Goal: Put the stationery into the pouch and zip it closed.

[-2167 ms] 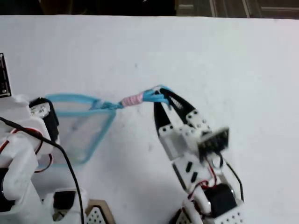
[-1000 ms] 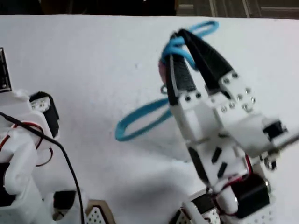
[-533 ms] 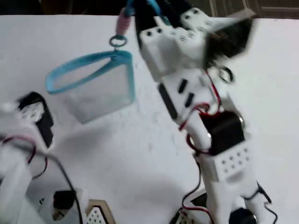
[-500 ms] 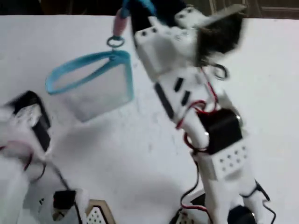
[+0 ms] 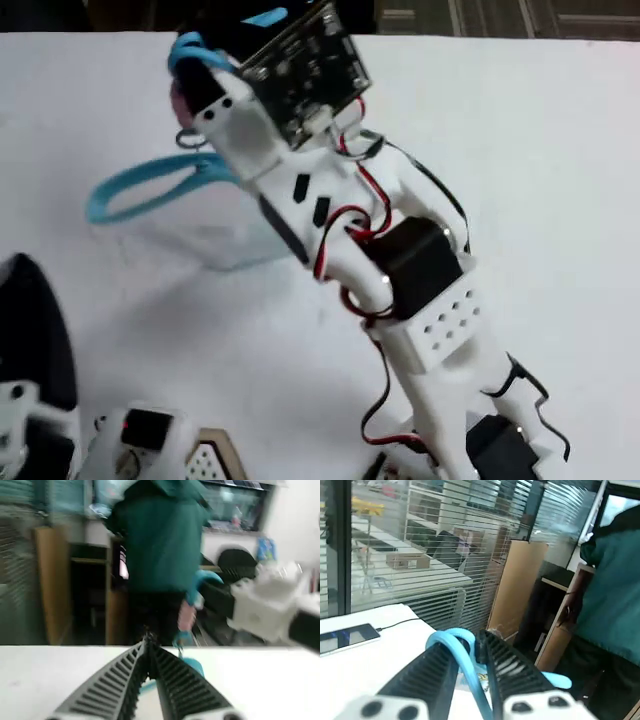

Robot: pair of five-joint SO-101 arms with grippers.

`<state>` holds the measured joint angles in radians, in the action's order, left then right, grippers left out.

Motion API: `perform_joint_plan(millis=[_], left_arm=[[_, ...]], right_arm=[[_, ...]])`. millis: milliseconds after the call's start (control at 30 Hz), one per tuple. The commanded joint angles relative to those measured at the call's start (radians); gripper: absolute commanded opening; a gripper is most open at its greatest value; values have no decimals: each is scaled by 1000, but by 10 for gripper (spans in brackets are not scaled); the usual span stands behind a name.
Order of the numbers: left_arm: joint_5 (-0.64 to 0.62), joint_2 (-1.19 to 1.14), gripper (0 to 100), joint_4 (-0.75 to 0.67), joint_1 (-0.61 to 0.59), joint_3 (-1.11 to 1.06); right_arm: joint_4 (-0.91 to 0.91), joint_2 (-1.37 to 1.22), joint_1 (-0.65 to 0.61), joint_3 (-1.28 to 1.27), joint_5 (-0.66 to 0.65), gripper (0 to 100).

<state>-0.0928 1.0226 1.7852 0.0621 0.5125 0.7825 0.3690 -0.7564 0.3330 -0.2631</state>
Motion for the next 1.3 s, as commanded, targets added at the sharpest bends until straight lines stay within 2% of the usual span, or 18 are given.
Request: perform_joint_plan(millis=[0,133,267,367,433,500,567,633,867,967,1133,1267], left_arm=[[25,16,24,0,110,-157],[28,51,24,-2,191,-324],[29,59,24,-2,199,-509],[29,61,28,0,197,-519],[25,61,72,2,197,-493],[3,61,163,3,171,-480],[-84,58,229,3,116,-489],[-137,53,248,0,62,-529],[-140,58,279,-2,-110,-603],[-140,48,276,-21,-107,-655],[-144,-1,275,-166,-59,-825],[-147,-53,275,-210,-41,-833]], right_arm=[[-31,5,-45,52,-32,16],[-31,13,-68,54,-32,16],[-27,8,-96,54,-32,16],[-24,5,-111,48,-32,16],[-24,4,-114,48,-32,16],[-24,4,-117,48,-32,16],[-24,5,-120,48,-32,16],[-22,5,-120,48,-32,16],[-22,7,-117,48,-32,16],[-22,10,-120,48,-32,16],[-22,16,-122,51,-32,16],[-22,16,-122,48,-31,16]])
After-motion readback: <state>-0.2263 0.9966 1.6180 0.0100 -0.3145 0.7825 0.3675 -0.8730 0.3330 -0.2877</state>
